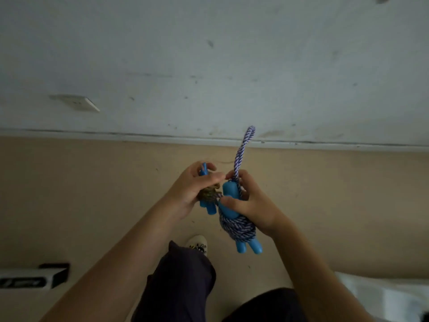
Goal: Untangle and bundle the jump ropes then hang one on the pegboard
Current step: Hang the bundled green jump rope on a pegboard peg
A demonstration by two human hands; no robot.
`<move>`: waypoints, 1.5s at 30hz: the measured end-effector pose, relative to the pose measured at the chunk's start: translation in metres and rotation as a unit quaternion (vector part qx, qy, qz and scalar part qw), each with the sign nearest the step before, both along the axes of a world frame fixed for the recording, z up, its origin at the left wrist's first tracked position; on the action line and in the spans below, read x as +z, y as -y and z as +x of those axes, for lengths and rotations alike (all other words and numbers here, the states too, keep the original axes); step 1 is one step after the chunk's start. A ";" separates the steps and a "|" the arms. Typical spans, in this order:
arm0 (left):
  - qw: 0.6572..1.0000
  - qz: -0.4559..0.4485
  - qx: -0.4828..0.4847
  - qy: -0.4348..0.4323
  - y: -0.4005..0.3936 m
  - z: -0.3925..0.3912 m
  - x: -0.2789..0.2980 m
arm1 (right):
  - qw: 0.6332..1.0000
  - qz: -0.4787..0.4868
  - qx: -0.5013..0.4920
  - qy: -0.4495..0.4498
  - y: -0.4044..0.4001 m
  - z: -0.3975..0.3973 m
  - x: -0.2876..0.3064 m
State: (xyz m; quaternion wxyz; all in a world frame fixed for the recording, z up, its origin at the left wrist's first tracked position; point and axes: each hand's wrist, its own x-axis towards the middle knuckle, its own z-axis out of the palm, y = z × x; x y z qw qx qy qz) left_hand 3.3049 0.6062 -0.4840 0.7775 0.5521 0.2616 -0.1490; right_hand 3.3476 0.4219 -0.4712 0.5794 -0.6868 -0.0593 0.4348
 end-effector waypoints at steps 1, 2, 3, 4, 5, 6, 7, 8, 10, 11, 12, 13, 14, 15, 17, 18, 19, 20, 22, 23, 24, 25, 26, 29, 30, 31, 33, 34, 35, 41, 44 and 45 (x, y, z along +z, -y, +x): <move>1.000 0.008 0.007 0.014 0.004 0.002 0.044 | 1.000 0.005 0.012 0.020 -0.001 -0.001 0.043; 1.000 0.015 0.017 0.020 0.006 0.001 0.092 | 0.999 0.003 0.024 0.045 -0.002 -0.002 0.091; 0.999 0.029 0.026 0.017 0.006 0.000 0.137 | 0.997 -0.004 0.032 0.072 -0.004 -0.002 0.135; 0.999 0.036 0.037 0.013 0.007 -0.003 0.181 | 0.995 -0.005 0.034 0.091 -0.006 -0.005 0.179; 0.998 0.041 0.042 0.014 0.007 -0.006 0.219 | 0.993 -0.013 0.036 0.113 -0.009 -0.007 0.221; 0.998 0.041 0.046 0.019 0.006 -0.009 0.256 | 0.990 -0.018 0.034 0.138 -0.012 -0.007 0.259; 0.998 0.042 0.042 0.025 0.005 -0.012 0.291 | 0.986 -0.026 0.034 0.164 -0.015 -0.007 0.295; 0.997 0.046 0.042 0.036 0.003 -0.014 0.324 | 0.982 -0.034 0.036 0.185 -0.020 -0.006 0.328; 0.994 0.067 0.038 0.075 -0.002 -0.016 0.382 | 0.972 -0.060 0.058 0.222 -0.028 -0.007 0.385; 0.992 0.078 0.037 0.094 -0.006 -0.017 0.407 | 0.966 -0.070 0.068 0.238 -0.031 -0.008 0.408; 0.989 0.092 0.036 0.110 -0.009 -0.016 0.430 | 0.961 -0.077 0.070 0.258 -0.034 -0.009 0.427; 0.986 0.108 0.034 0.124 -0.014 -0.014 0.449 | 0.955 -0.085 0.065 0.277 -0.037 -0.010 0.444; 0.982 0.125 0.029 0.139 -0.017 -0.013 0.464 | 0.949 -0.095 0.056 0.296 -0.040 -0.011 0.458; 0.978 0.139 0.024 0.154 -0.021 -0.011 0.476 | 0.943 -0.105 0.049 0.313 -0.042 -0.013 0.468; 0.971 0.155 0.008 0.180 -0.026 -0.007 0.495 | 0.936 -0.117 0.033 0.331 -0.045 -0.013 0.486; 0.969 0.160 -0.001 0.189 -0.027 -0.005 0.503 | 0.933 -0.120 0.029 0.338 -0.047 -0.012 0.493; 0.966 0.166 -0.006 0.199 -0.028 -0.002 0.509 | 0.931 -0.123 0.028 0.344 -0.047 -0.011 0.500; 0.962 0.174 -0.009 0.209 -0.029 0.000 0.513 | 0.928 -0.126 0.028 0.349 -0.047 -0.010 0.505; 0.958 0.178 -0.010 0.226 -0.029 0.003 0.519 | 0.926 -0.121 0.027 0.357 -0.046 -0.008 0.513; 0.957 0.176 -0.008 0.231 -0.029 0.004 0.522 | 0.927 -0.108 0.020 0.357 -0.046 -0.007 0.517; 0.956 0.173 -0.004 0.237 -0.029 0.004 0.526 | 0.930 -0.090 0.006 0.357 -0.046 -0.006 0.521; 0.955 0.166 -0.003 0.244 -0.028 0.005 0.530 | 0.930 -0.070 -0.012 0.360 -0.047 -0.005 0.525; 0.956 0.153 -0.003 0.249 -0.029 0.006 0.534 | 0.930 -0.048 -0.031 0.363 -0.048 -0.004 0.529; 0.964 0.084 0.010 0.252 -0.031 0.009 0.549 | 0.940 0.043 -0.099 0.324 -0.050 -0.003 0.546; 0.965 0.058 0.018 0.253 -0.033 0.012 0.554 | 0.942 0.075 -0.119 0.306 -0.049 -0.001 0.551; 0.966 0.038 0.022 0.256 -0.035 0.014 0.560 | 0.943 0.102 -0.136 0.287 -0.050 0.001 0.555; 0.964 0.002 0.027 0.265 -0.038 0.019 0.573 | 0.943 0.151 -0.161 0.250 -0.051 0.006 0.562; 0.963 -0.013 0.036 0.267 -0.041 0.022 0.579 | 0.942 0.171 -0.172 0.233 -0.052 0.009 0.565; 0.961 -0.022 0.051 0.270 -0.044 0.024 0.585 | 0.940 0.187 -0.184 0.219 -0.053 0.013 0.568; 0.942 0.080 0.063 0.320 -0.066 0.041 0.608 | 0.937 0.198 -0.158 0.242 -0.055 0.045 0.592; 0.937 0.135 0.059 0.318 -0.070 0.055 0.618 | 0.933 0.195 -0.161 0.257 -0.055 0.070 0.604; 0.936 0.144 0.065 0.315 -0.070 0.061 0.620 | 0.933 0.184 -0.163 0.264 -0.056 0.080 0.606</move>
